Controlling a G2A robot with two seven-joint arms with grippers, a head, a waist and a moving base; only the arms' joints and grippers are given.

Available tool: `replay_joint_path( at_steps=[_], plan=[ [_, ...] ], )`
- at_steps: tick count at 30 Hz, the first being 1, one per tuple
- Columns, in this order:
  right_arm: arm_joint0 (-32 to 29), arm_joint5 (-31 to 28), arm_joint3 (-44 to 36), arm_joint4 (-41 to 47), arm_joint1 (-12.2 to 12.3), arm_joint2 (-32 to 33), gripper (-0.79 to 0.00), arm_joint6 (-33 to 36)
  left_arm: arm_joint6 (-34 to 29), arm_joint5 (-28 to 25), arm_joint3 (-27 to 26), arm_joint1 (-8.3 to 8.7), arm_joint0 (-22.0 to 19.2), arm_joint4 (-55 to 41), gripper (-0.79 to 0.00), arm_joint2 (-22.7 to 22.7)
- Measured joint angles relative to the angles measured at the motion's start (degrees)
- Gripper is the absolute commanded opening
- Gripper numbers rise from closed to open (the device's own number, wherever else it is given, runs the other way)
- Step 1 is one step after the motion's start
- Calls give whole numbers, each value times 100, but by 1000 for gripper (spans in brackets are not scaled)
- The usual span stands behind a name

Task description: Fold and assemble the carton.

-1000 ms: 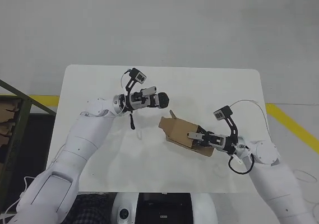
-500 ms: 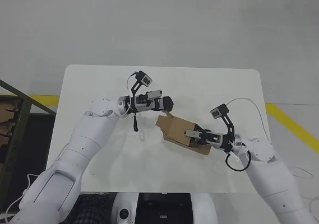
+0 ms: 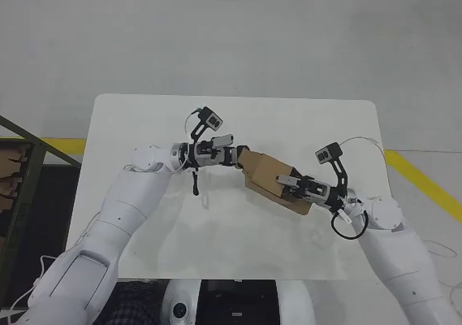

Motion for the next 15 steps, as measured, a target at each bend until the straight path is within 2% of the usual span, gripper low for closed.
replay_joint_path(
  at_steps=[15],
  plan=[
    [-6, -14, -4, -2, 0, -19, -785, 21, -79, 79, 47, -95, -67, 10, 0, 146]
  ],
)
